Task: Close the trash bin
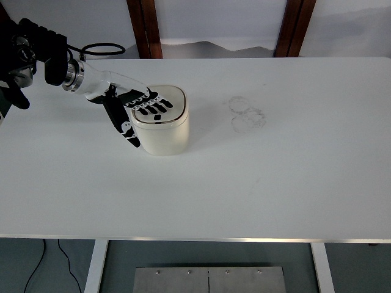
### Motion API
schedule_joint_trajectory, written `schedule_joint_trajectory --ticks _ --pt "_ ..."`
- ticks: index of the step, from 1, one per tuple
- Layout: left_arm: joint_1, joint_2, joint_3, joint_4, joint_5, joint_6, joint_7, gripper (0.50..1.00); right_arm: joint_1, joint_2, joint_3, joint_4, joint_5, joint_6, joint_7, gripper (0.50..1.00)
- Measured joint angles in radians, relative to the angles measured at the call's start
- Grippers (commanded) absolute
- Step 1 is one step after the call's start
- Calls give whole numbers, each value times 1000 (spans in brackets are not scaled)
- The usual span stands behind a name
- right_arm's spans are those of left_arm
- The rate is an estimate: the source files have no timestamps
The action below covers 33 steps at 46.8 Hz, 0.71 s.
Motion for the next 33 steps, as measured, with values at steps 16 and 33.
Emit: schedule_joint_trajectory --ticks 16,33 --pt "2 -5 1 0 0 0 0 1000 0 0 0 0 0 0 -1 995" --pt "1 -5 24 0 0 0 -1 1000 0 0 0 0 0 0 -1 995"
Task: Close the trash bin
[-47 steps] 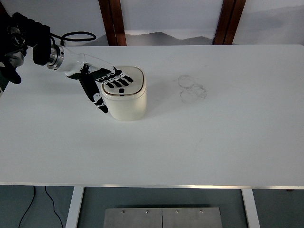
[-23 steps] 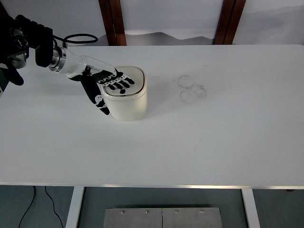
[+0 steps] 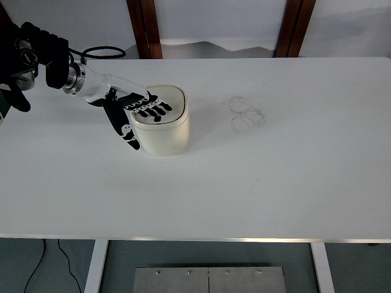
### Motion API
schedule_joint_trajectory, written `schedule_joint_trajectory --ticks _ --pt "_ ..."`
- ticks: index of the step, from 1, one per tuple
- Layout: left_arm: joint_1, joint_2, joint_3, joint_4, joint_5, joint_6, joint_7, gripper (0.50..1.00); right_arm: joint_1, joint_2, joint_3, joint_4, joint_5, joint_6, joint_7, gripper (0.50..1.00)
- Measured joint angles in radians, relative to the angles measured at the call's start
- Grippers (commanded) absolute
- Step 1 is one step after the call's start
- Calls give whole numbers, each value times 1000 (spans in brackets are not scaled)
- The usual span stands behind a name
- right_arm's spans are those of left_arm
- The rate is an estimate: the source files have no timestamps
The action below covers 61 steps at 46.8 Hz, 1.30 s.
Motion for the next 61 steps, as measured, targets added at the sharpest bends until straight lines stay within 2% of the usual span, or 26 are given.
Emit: schedule_joint_trajectory --ticks 40,56,61 --pt "-20 11 0 0 -17 -1 3 1000 0 0 0 0 0 0 0 995" --pt "-67 24 -11 17 -171 0 0 1000 0 0 0 0 0 0 0 995" --pt "-72 48 -34 42 -232 7 -2 1000 0 0 0 0 0 0 0 995"
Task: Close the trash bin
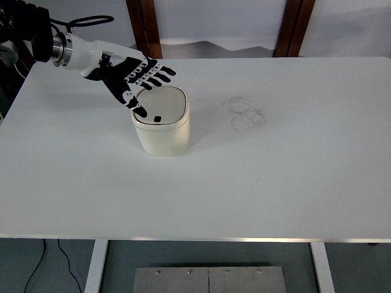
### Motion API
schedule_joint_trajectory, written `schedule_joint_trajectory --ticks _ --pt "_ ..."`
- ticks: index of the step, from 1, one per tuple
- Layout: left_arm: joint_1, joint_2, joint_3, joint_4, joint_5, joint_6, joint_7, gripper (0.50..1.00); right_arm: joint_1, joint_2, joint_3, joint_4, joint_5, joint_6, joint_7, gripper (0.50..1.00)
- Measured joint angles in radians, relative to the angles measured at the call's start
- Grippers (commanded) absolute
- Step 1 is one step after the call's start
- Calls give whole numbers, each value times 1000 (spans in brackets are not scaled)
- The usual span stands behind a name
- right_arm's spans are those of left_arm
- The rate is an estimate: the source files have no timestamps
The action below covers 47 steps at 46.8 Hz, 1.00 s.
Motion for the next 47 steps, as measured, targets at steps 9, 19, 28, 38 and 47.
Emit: schedule_joint_trajectory --ticks 9,19,28,38,47 --pt "19 9 -20 38 -159 93 -9 1000 0 0 0 0 0 0 0 995" --pt "109 38 -83 115 -306 150 -14 1000 0 0 0 0 0 0 0 995" --pt "247 63 -233 178 -332 154 -47 1000 0 0 0 0 0 0 0 995" --pt "420 81 -505 243 -328 154 -92 1000 0 0 0 0 0 0 1 995" --pt "566 77 -729 255 -326 177 -96 1000 0 0 0 0 0 0 0 995"
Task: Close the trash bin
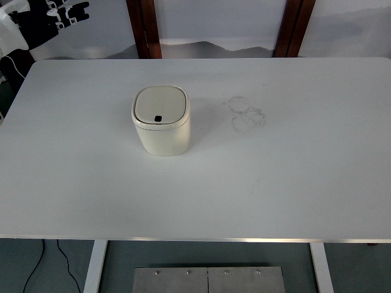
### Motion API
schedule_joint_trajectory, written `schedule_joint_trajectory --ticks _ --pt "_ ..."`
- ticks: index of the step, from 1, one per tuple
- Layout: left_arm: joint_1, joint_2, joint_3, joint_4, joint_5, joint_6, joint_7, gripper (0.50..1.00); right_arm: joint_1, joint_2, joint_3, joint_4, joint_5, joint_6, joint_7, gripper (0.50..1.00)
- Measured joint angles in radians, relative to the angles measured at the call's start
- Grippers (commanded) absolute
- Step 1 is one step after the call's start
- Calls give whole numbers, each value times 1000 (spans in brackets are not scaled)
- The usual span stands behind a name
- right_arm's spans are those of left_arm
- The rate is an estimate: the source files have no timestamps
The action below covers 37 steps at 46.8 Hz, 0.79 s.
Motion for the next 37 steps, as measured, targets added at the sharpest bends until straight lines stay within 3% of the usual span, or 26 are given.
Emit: schedule_joint_trajectory --ticks 17,26,37 --pt "305 -13 -362 56 -3 17 -21 1000 0 0 0 0 0 0 0 995" --pt "399 -36 -436 104 -7 16 -110 1000 0 0 0 0 0 0 0 995" --pt "434 -112 -466 237 -27 5 -149 1000 0 0 -1 0 0 0 0 995"
